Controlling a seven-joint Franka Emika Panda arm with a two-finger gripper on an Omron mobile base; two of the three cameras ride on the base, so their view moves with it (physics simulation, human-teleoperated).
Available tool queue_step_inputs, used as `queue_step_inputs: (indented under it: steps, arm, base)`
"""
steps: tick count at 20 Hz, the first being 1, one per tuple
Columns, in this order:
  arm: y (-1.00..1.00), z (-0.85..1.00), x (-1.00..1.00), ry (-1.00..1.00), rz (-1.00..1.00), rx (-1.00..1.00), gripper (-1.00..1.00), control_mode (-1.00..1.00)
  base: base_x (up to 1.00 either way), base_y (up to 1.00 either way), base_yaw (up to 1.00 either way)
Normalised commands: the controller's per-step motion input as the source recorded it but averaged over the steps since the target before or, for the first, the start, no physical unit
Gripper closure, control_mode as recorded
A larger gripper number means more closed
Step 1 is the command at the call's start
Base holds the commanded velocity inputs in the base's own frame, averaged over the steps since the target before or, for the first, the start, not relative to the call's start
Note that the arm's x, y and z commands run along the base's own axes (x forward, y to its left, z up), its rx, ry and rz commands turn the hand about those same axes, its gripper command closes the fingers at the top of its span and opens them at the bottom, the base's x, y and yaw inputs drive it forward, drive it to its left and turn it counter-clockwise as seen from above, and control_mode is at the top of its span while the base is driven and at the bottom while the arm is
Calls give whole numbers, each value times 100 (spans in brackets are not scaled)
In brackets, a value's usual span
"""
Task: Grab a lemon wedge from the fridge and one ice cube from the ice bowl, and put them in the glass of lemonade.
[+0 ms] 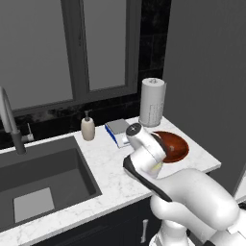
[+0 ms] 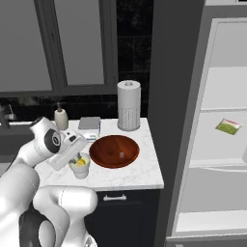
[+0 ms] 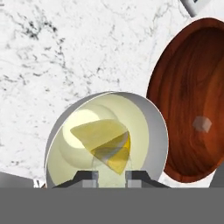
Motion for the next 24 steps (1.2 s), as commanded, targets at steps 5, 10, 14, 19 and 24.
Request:
queue_step_inputs:
  steps: [5, 10, 14, 19, 24]
  arm:
    - [0, -2, 0, 0, 9, -3, 100, -100]
    - [0, -14, 0, 0, 9, -5, 100, -100]
    - [0, -11, 0, 0, 8, -5, 100, -100]
    - [0, 4, -4, 0, 3, -1, -100, -100]
    - [-1, 1, -2, 0, 2, 0, -100, -100]
  base:
    - [0, 0, 0]
    - [0, 0, 0]
    - [0, 0, 0]
    - [0, 0, 0]
    - [0, 0, 0]
